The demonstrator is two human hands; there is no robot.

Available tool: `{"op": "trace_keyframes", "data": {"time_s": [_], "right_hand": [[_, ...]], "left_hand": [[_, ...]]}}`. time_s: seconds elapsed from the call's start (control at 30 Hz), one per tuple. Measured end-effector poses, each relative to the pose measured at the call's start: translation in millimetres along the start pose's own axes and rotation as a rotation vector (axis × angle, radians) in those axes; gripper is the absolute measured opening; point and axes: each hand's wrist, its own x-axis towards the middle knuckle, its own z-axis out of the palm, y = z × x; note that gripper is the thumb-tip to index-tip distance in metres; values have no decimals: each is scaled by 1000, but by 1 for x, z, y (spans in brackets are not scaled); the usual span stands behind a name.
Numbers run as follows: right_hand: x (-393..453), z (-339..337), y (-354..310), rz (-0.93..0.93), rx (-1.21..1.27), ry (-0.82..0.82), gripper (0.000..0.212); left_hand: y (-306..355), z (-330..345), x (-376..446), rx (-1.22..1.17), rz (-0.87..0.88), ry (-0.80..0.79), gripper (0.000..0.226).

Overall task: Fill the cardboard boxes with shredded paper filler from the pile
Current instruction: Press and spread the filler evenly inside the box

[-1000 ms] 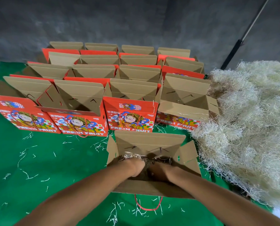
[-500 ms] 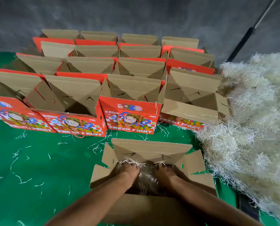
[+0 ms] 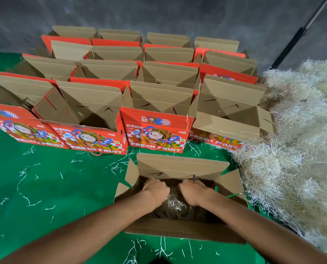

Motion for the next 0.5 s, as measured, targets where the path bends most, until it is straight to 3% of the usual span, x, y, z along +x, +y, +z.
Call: {"op": "trace_keyframes", "data": {"time_s": [0.1,0.2,0.33,0.5], "right_hand": [[9,3,-15,-119,244,-10,30],[15,26,-27,-227,318,30,28],[18,45,-21,-288,214,70,36],[19,50,-29,-227,-18,60,75]], "left_hand": [[-4,9,11,-125,-11,-83,26],[-6,29,22,-230,28,-152,36],[-1,42,29,-218,48,-203,39],[3,51,29,-52,-35,-245,46]]}}
